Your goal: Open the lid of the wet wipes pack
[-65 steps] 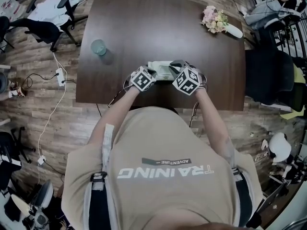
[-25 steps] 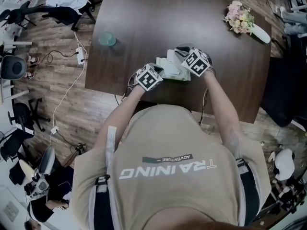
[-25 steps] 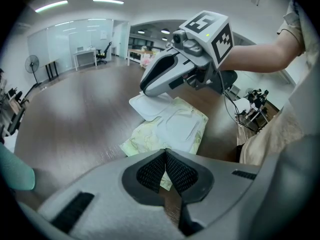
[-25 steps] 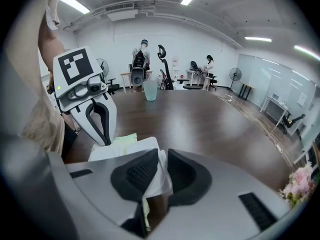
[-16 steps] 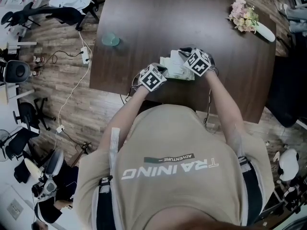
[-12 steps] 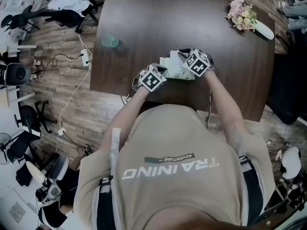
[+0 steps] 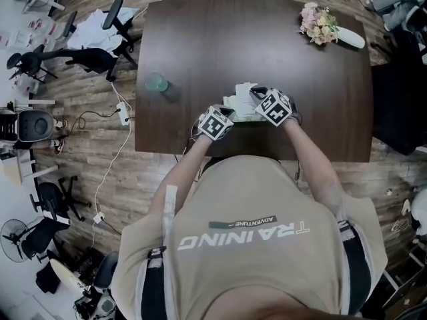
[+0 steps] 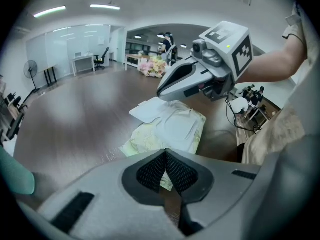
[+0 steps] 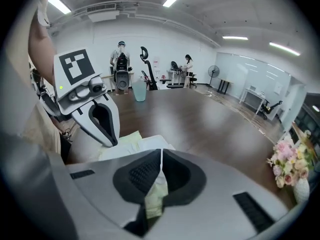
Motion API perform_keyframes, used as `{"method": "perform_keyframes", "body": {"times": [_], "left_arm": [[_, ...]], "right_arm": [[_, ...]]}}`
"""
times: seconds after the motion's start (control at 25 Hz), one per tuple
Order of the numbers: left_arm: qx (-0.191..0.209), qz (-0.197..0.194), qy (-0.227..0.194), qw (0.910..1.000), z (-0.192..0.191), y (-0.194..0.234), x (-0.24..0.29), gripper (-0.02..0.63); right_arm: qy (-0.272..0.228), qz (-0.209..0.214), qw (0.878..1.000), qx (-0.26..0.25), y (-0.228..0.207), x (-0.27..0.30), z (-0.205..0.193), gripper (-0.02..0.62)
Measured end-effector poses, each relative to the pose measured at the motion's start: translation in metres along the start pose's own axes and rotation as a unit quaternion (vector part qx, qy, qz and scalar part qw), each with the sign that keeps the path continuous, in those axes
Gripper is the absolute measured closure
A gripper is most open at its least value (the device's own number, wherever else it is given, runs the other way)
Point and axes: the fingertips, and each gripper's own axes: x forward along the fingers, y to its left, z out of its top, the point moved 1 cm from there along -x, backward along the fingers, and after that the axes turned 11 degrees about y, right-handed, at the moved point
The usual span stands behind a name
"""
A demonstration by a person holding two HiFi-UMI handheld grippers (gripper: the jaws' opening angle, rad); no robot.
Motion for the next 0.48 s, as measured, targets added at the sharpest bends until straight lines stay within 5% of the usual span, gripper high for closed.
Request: {"method": "perform_keyframes", "body": {"times": [0.16, 0.48], "left_arm": [[-0.001, 0.000, 0.005, 1.0000, -0.001, -0.001, -0.002, 0.597], [-0.030, -0.006, -0.062, 0.9976, 0.009, -0.007, -0.024, 0.597]], "right_arm": [[-0.014, -0.019, 0.999, 0.024, 0.005, -0.026, -0.007, 0.577], [-0.036, -0.051, 0.994, 0.094, 0.017, -0.069, -0.024, 0.578]]}}
